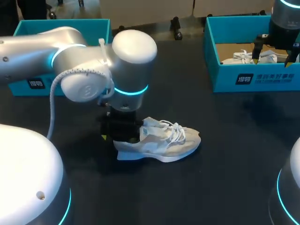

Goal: Take the shoe out of the shoebox, open the shoe tongue, remove and reinsert the insole, then place the shoe into the shoebox

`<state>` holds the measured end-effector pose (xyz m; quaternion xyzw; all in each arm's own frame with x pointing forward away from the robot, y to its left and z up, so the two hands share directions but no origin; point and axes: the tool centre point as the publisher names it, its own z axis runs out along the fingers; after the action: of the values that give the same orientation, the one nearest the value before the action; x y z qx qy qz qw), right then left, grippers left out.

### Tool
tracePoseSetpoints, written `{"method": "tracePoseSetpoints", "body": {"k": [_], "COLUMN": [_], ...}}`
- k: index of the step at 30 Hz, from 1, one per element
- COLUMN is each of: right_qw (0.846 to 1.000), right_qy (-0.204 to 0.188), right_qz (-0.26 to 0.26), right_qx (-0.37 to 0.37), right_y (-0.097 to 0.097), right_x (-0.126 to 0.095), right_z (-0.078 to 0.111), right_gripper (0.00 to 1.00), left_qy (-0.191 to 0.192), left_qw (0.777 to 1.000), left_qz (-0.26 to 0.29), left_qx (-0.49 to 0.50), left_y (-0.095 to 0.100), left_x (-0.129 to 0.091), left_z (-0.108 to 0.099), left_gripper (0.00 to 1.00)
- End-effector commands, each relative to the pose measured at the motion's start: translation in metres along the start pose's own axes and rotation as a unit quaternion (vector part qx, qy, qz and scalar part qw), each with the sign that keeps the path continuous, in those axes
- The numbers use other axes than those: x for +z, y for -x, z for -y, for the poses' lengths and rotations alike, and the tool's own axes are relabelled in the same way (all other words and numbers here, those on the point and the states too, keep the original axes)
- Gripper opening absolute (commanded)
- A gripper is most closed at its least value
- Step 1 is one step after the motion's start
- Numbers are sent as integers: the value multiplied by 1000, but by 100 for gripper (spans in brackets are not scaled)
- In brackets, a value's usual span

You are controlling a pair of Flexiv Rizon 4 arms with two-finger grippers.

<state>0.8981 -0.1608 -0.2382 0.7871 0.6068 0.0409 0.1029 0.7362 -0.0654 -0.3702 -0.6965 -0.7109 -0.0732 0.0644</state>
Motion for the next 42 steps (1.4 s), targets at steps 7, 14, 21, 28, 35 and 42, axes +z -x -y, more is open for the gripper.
{"method": "tracePoseSetpoints", "body": {"k": [7, 14, 21, 28, 35, 42], "right_qw": [1000, 1000, 1000, 1000, 1000, 1000], "right_qy": [1, 1, 1, 1, 1, 1], "right_qz": [-1, -1, -1, -1, -1, -1], "right_qx": [1, 1, 1, 1, 1, 1], "right_y": [0, 0, 0, 0, 0, 0], "right_x": [0, 0, 0, 0, 0, 0], "right_z": [1, 1, 1, 1, 1, 1], "right_gripper": [100, 100, 100, 100, 100, 100], "left_qy": [-47, -133, -188, -247, -275, -280], "left_qw": [993, 970, 937, 899, 878, 878], "left_qz": [82, 135, 185, 224, 235, 219], "left_qx": [-68, -149, -230, -285, -315, -320], "left_y": [-23, -39, -59, -78, -97, -108], "left_x": [-56, -77, -80, -77, -66, -55], "left_z": [-1, -11, -18, -22, -16, -9], "left_gripper": [100, 100, 100, 100, 100, 100]}}
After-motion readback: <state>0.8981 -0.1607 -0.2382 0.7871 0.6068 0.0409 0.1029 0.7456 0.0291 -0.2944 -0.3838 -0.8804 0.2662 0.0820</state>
